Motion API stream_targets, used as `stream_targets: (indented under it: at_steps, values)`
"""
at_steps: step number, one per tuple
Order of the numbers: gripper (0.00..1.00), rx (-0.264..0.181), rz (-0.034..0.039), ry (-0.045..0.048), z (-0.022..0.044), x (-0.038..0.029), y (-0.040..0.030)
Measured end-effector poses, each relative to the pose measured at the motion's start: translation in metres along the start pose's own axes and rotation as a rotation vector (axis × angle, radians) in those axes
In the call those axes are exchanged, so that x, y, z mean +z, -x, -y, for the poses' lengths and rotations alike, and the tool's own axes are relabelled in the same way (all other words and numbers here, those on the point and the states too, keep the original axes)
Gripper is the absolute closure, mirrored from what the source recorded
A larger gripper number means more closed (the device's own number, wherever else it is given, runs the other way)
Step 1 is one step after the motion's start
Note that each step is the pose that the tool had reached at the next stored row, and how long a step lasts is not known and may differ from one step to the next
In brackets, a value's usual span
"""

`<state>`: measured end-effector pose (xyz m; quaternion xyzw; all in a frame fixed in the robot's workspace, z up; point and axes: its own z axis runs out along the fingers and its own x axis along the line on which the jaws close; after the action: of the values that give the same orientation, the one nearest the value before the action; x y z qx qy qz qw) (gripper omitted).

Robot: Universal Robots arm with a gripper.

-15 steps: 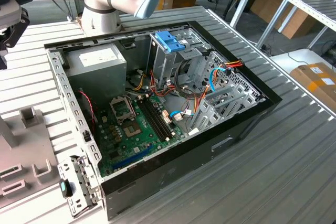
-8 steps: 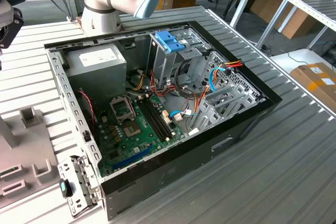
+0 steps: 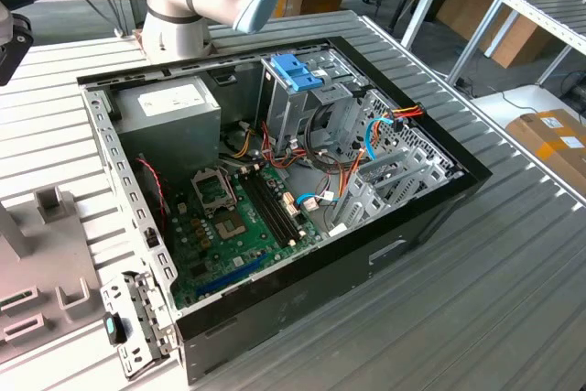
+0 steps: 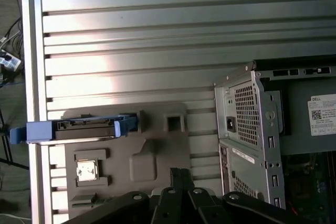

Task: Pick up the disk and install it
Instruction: 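Reach for the disk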

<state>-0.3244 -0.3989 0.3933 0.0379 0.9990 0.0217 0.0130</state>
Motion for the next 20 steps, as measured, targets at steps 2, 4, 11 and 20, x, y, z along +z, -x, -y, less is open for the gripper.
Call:
stream_targets:
  at_steps: [2, 4, 11, 20]
  values:
    - [0.9, 0.0, 0.0001, 0.0, 0.0001, 0.0, -0.0015]
    - [0.9, 0.0, 0.0, 0.0, 0.0003, -0.0001, -0.0042]
    - [0.9, 0.0, 0.0, 0.0, 0.0015, -0.0005, -0.0195]
    - [0.9, 0.0, 0.0001, 0.0001, 0.0025, -0.0008, -0.0334]
